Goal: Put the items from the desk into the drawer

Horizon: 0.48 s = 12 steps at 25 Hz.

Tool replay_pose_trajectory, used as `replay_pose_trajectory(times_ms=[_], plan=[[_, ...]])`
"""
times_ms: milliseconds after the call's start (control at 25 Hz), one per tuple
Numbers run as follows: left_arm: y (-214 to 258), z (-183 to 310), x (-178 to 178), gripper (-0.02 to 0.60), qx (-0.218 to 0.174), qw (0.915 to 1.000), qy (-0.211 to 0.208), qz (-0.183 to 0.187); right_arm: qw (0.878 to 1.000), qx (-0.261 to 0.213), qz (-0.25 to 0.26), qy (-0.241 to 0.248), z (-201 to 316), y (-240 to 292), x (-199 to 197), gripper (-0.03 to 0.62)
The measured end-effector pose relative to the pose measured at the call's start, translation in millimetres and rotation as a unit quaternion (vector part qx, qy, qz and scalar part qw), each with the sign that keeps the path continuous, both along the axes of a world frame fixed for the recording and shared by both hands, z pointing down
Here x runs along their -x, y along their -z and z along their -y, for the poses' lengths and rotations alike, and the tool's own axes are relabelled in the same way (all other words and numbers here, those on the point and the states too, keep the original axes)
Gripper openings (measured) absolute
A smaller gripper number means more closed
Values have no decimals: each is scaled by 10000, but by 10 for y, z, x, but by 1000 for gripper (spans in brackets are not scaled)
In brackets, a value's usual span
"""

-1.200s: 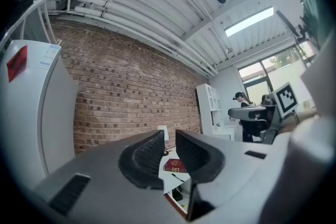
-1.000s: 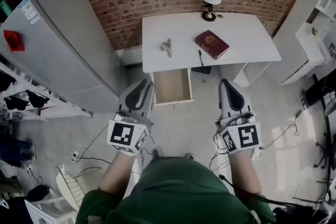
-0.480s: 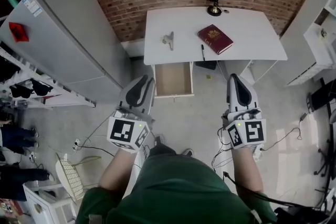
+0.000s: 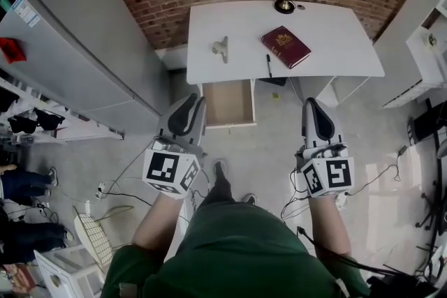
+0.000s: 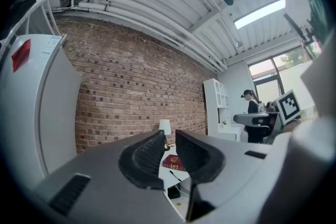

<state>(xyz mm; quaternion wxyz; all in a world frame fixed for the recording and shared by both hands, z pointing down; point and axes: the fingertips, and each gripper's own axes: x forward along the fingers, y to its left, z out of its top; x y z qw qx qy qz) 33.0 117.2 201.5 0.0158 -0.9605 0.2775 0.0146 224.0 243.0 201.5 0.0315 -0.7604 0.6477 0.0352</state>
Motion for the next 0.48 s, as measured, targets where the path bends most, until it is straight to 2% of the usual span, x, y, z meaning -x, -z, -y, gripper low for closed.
replay_pose_trajectory(times_ms=[280,480], plan=[[-35,606,-203,58,87,9998,-183,-73,9998,151,24,-160,503,-25,-147,3],[-34,1022,-368,58,-38,9991,-428,-21,9994,246,10,-262,956,14,-216,2]])
